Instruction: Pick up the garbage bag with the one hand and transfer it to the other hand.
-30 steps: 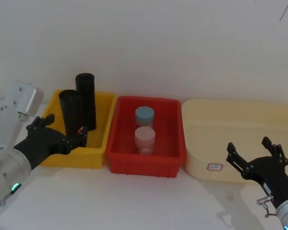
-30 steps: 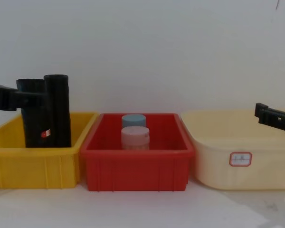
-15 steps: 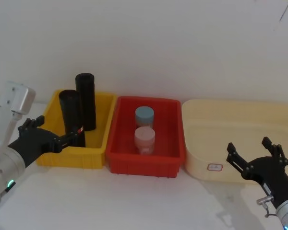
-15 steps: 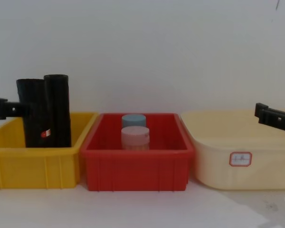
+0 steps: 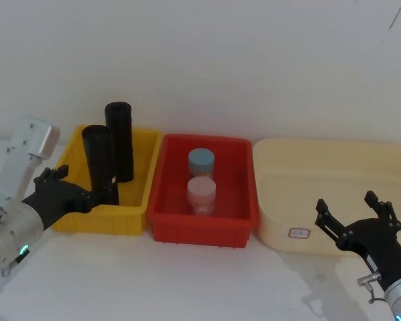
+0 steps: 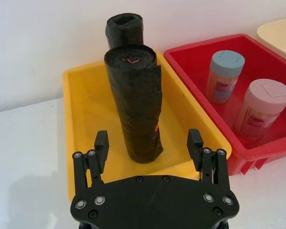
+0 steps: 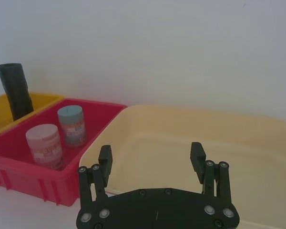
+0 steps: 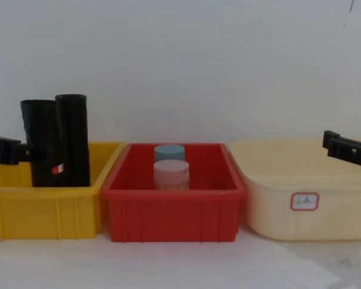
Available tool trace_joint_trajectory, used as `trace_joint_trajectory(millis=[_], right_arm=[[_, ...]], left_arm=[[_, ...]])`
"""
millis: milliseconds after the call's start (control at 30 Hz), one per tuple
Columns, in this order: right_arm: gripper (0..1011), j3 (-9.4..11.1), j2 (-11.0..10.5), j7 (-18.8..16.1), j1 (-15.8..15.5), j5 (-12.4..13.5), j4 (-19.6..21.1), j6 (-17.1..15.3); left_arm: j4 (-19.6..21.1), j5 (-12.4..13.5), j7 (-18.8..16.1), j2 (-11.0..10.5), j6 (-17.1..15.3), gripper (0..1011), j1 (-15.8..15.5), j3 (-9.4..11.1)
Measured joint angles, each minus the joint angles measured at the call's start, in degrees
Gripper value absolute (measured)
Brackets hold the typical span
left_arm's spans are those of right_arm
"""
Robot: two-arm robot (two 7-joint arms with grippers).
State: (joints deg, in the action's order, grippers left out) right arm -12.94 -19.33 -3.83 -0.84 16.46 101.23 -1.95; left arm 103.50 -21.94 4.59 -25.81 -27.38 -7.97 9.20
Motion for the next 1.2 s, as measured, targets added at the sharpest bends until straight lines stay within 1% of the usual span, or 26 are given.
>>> trace_joint_trajectory(millis=[667,1200], right_arm=[[1001,0.0,0.0,0.0,0.0,0.0,0.0,0.0],[1001,0.0,0.0,0.0,0.0,0.0,0.0,0.0]], left_arm=[[-7.0,1.4,1.2,2.0,1.0,1001,-4.6,1.1],[-11.1,2.2,4.2,2.8,1.7,1001,-7.3,2.8]])
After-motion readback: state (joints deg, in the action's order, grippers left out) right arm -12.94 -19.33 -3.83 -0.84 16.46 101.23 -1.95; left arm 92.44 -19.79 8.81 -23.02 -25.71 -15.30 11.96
